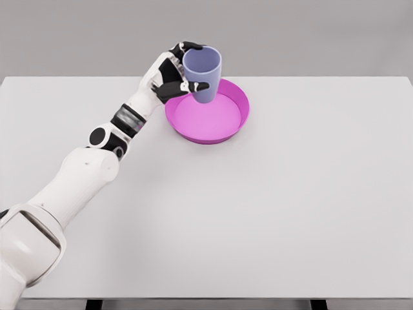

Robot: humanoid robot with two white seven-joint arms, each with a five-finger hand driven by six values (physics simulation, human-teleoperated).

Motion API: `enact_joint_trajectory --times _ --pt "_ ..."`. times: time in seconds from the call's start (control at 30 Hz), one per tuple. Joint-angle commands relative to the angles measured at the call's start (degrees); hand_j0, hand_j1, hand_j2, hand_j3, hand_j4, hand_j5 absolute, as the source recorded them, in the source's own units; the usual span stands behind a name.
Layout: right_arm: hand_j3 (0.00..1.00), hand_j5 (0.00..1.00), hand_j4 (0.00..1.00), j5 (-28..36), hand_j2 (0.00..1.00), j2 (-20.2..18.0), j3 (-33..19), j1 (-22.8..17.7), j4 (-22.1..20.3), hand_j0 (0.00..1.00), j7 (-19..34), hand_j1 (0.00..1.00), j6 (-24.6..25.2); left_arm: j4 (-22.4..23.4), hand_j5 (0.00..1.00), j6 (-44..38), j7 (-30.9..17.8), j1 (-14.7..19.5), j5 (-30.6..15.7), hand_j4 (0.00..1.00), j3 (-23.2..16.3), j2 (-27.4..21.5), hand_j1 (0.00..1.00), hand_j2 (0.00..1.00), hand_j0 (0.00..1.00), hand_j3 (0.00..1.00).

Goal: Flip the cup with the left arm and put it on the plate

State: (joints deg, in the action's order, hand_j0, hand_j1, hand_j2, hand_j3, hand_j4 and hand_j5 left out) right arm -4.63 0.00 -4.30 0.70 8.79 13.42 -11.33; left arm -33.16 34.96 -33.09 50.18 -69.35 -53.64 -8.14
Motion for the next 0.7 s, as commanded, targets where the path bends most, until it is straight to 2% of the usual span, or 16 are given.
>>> enact_joint_trajectory --times 0.0,0.1,0.17,0.37,0.67 --pt "1.00 1.00 1.00 0.0 1.00 0.0 0.0 0.0 0.0 1.00 0.0 1.00 0.0 1.8 0.44 0.0 0.1 0.0 0.4 0.44 0.0 0.2 0.44 0.44 0.44 0.44" --pt "1.00 1.00 1.00 0.0 1.00 0.0 0.0 0.0 0.0 1.00 0.0 1.00 0.0 2.4 0.45 0.0 0.1 0.3 0.7 0.45 0.3 0.7 0.45 0.45 0.45 0.45" --pt "1.00 1.00 1.00 0.0 1.00 0.0 0.0 0.0 0.0 1.00 0.0 1.00 0.0 5.1 0.45 0.0 0.0 0.4 1.0 0.45 0.5 2.3 0.45 0.45 0.45 0.45" --pt "1.00 1.00 1.00 0.0 1.00 0.0 0.0 0.0 0.0 1.00 0.0 1.00 0.0 5.6 0.45 0.0 0.7 0.6 1.1 0.45 0.9 3.6 0.45 0.45 0.45 0.45" --pt "1.00 1.00 1.00 0.0 1.00 0.0 0.0 0.0 0.0 1.00 0.0 1.00 0.0 10.9 0.44 -1.6 1.9 1.3 1.1 0.44 1.8 5.4 0.44 0.44 0.44 0.44"
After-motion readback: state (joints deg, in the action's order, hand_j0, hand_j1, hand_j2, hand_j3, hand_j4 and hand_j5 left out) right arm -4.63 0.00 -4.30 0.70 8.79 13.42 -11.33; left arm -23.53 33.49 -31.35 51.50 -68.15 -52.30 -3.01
